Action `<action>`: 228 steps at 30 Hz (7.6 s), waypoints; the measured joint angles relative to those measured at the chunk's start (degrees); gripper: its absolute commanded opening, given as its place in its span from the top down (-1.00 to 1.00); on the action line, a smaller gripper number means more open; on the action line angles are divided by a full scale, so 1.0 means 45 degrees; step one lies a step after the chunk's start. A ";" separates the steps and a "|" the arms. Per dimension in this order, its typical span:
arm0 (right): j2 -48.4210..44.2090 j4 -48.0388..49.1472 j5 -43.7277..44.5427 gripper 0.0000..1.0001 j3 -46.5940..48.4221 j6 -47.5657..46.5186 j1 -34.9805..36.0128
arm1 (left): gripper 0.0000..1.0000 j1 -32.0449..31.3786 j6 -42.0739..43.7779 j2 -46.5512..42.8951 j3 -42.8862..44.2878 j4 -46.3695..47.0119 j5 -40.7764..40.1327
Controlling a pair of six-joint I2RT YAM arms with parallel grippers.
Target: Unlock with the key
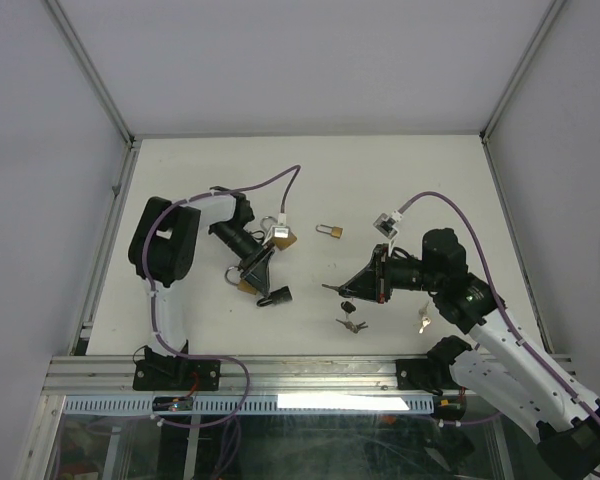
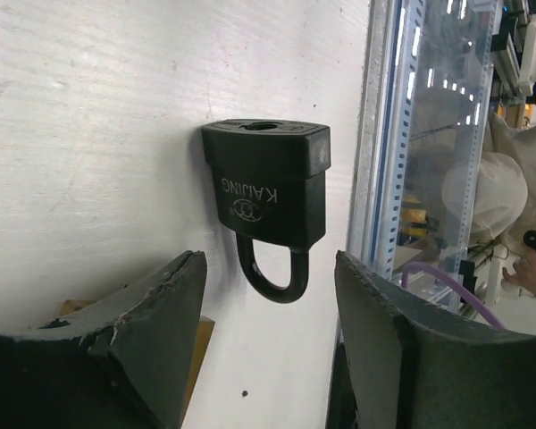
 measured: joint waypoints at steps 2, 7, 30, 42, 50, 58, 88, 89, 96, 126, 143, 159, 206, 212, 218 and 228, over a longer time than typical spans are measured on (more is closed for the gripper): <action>-0.0010 0.0000 0.0005 1.00 0.0000 0.0029 0.0000 | -0.76 0.0097 0.0019 -0.0005 0.0015 0.0194 -0.0112; -0.0097 -0.0034 0.0092 1.00 0.0000 0.0063 0.0000 | -0.98 0.0170 -0.0641 -0.1248 -0.0364 0.1375 -0.0549; -0.0894 -0.0078 0.0204 1.00 0.0000 0.0277 0.0000 | -0.98 -0.4949 -0.6091 -0.8573 -0.5707 0.9156 -0.5751; -0.0908 -0.0155 0.0238 1.00 0.0000 0.0272 0.0000 | -0.74 -0.4945 -0.6207 -0.7480 -0.6751 1.1021 -0.7116; -0.0903 -0.0393 0.0350 1.00 0.0000 0.0262 0.0000 | -0.08 -0.4945 -0.5401 -0.7480 -0.7164 1.1642 -0.7198; -0.0903 -0.0466 0.0471 1.00 0.0000 0.0262 0.0000 | 1.00 -0.4945 -0.5314 -0.7480 -0.7232 1.1953 -0.7014; 0.1651 0.7378 0.0597 1.00 -0.3269 0.8607 -0.0316 | 1.00 -0.4945 0.5056 -1.0258 -0.1452 0.2623 -0.7480; 0.1923 0.8160 0.0418 1.00 -0.3594 0.9005 -0.0316 | 1.00 -0.4940 0.5323 -1.0312 -0.1443 0.2317 -0.7383; 0.4031 1.1706 -0.0651 1.00 -0.5586 1.0812 -0.0301 | 1.00 -0.5319 0.5586 -1.0297 -0.1039 0.1302 -0.6615; 0.1044 1.1332 -0.1880 1.00 -0.5600 0.7431 -0.0296 | 1.00 -0.9267 0.5406 -0.8903 0.2181 -0.1685 -0.4605; -0.1603 0.8670 -0.2278 1.00 -0.5523 0.4337 -0.0277 | 1.00 -1.0064 0.6164 -0.8961 0.2181 -0.1763 -0.5217; -0.1846 0.8310 -0.2905 1.00 -0.5328 0.3575 -0.0272 | 1.00 -1.0146 0.6368 -0.8966 0.2171 -0.1749 -0.5581; -0.5008 0.1651 0.1229 1.00 -0.3619 1.1900 -0.0282 | 1.00 -1.0219 0.3021 -1.3867 -0.4391 0.5469 -1.0239; -0.6475 -0.1054 0.2152 1.00 -0.3366 1.3542 -0.0282 | 1.00 -1.0219 0.2667 -1.3780 -0.4969 0.6732 -1.0588; -0.5552 0.0355 0.2001 1.00 -0.4095 1.5781 -0.0427 | 1.00 -1.0006 0.2016 -1.2556 -0.4969 0.8602 -1.0550; -0.4172 0.1608 0.0364 1.00 -0.4867 1.8316 -0.2686 | 1.00 -0.9491 0.0733 -1.1982 -0.4964 1.0142 -1.0239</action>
